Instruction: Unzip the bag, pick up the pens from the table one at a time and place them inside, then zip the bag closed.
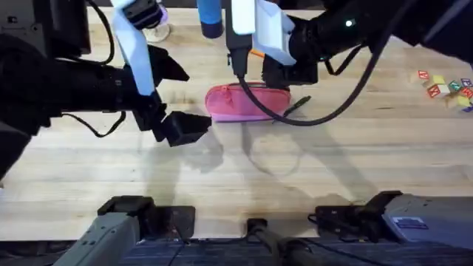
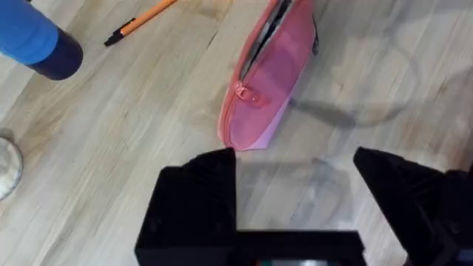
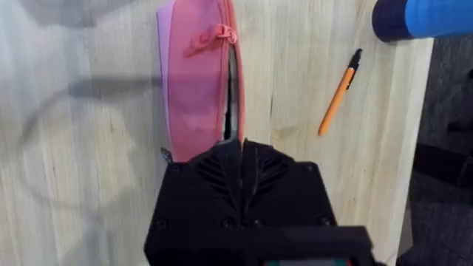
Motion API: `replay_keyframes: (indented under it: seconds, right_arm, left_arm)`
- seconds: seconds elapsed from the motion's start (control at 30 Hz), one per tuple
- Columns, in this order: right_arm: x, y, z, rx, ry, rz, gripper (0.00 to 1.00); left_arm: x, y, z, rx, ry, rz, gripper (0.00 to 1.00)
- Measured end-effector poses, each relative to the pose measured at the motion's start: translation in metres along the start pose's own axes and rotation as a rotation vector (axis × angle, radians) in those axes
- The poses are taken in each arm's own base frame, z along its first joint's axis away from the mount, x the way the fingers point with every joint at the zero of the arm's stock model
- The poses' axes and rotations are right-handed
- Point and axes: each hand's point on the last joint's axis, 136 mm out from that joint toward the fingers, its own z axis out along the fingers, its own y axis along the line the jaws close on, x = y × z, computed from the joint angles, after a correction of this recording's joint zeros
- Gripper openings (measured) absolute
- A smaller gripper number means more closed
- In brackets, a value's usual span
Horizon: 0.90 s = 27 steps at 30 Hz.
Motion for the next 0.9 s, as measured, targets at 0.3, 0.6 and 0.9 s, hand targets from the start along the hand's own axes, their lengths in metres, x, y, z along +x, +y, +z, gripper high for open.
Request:
replay_keyframes:
  seconds: [0.3, 0.6, 0.9]
  right_arm:
    - [0.010, 0.008, 0.030, -0.080, 0.045, 0.011, 0.030]
    - [0.015, 0.013, 0.044, -0.121, 0.066, 0.018, 0.030]
    - [0.013, 0.015, 0.046, -0.134, 0.058, 0.020, 0.030]
  left_arm:
    - [0.000, 0.000, 0.000, 0.000, 0.000, 0.000, 0.993]
    - [0.000, 0.000, 0.000, 0.000, 0.000, 0.000, 0.993]
    - [0.002, -0.002, 0.000, 0.009, 0.008, -0.010, 0.994]
